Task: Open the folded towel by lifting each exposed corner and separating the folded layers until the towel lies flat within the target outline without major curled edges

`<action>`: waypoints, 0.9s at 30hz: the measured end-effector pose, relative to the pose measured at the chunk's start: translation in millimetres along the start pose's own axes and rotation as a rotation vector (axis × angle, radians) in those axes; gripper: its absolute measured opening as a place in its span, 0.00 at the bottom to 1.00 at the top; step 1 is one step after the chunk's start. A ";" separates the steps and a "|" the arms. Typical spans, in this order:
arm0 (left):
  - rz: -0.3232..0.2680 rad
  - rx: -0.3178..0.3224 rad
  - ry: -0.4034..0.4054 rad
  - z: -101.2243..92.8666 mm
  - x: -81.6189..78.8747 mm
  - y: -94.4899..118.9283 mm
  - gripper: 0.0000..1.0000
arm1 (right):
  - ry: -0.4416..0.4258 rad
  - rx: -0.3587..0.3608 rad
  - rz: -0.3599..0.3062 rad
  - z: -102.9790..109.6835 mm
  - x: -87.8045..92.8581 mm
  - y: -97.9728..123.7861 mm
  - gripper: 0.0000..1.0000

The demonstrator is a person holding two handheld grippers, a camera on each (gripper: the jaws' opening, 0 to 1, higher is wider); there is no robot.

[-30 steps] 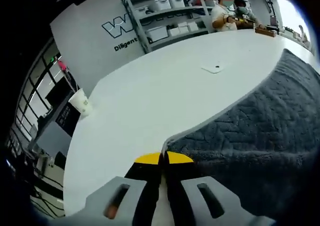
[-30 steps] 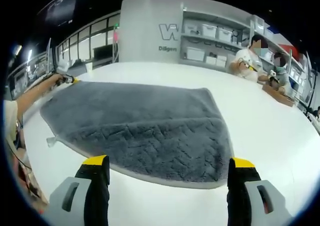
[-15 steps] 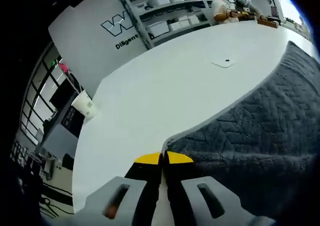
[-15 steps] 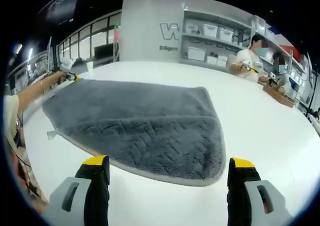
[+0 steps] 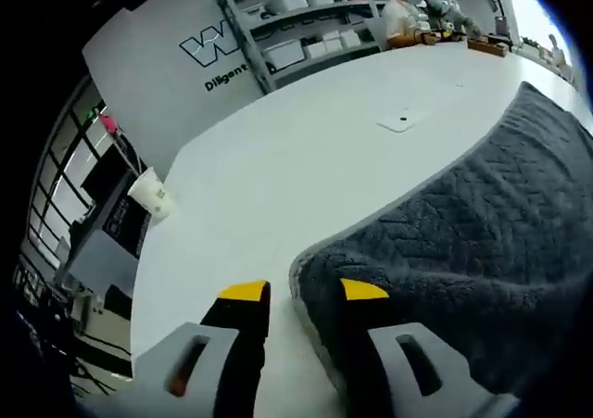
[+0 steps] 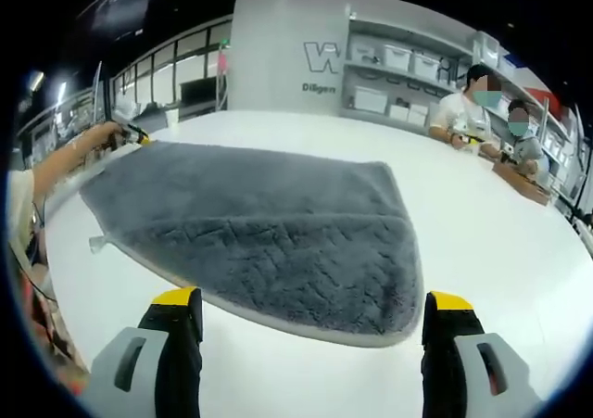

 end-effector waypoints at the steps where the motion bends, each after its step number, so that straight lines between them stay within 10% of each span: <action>1: -0.017 0.014 0.016 -0.2 0.6 3.5 0.33 | 0.001 -0.001 0.000 0.5 -0.2 -0.2 0.99; 14: -0.110 0.199 0.148 -24.4 27.8 51.1 0.96 | 0.011 -0.018 0.002 8.4 -2.4 -4.0 0.99; 27: -0.247 0.313 0.159 -69.6 51.1 127.1 1.00 | 0.028 -0.025 0.001 15.8 -5.2 -4.5 0.99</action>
Point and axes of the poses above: the point that each gripper's makers call its tool centre point, and the gripper's own axes: y roughly backward along the fingers, z roughly to its left, x roughly out of its underside, the point moved 7 cm from there along y, roughly backward along the fingers, and after that the axes turned 2 degrees about x, right-handed, at the moved point
